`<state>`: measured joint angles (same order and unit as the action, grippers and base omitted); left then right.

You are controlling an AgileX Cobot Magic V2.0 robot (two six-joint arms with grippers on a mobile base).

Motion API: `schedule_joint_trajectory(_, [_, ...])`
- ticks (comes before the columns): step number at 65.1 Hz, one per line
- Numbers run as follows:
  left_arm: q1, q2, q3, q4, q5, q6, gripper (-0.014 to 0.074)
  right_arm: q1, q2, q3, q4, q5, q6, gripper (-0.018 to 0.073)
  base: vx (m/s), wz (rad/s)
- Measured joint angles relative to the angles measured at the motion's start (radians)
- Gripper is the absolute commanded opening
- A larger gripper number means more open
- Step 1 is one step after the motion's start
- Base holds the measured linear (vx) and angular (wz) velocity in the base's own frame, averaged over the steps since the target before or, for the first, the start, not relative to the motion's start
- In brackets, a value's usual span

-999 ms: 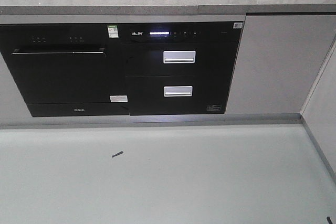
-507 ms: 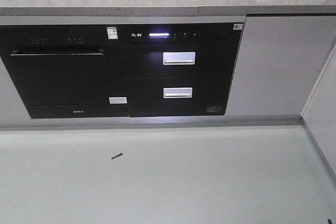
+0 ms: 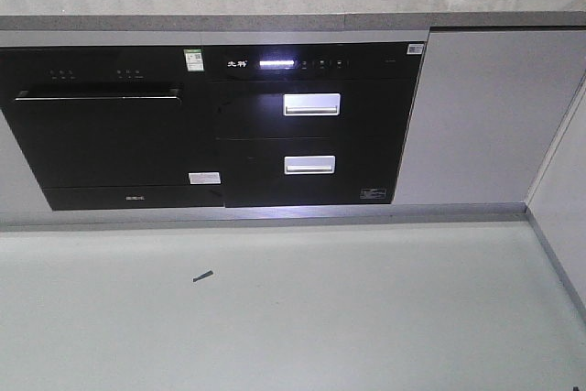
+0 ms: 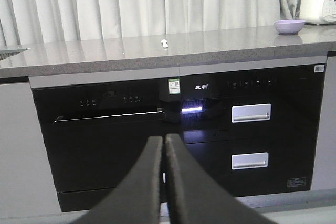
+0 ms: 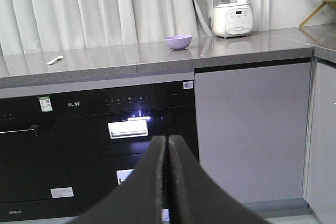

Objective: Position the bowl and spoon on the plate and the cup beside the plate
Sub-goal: 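Keep driving forward toward the countertop with the spoon and bowl, then continue approaching the counter edge, grippers closed above the cabinet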

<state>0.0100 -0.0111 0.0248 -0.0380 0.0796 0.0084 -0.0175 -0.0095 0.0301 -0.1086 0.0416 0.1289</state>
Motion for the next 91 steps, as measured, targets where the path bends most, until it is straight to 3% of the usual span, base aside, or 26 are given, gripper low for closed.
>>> schedule_joint_trajectory(91, [0.000,0.000,0.000,0.000,0.000,0.000,-0.0006,0.000,0.000,0.000,0.000,0.000,0.000,-0.0002,0.04,0.00])
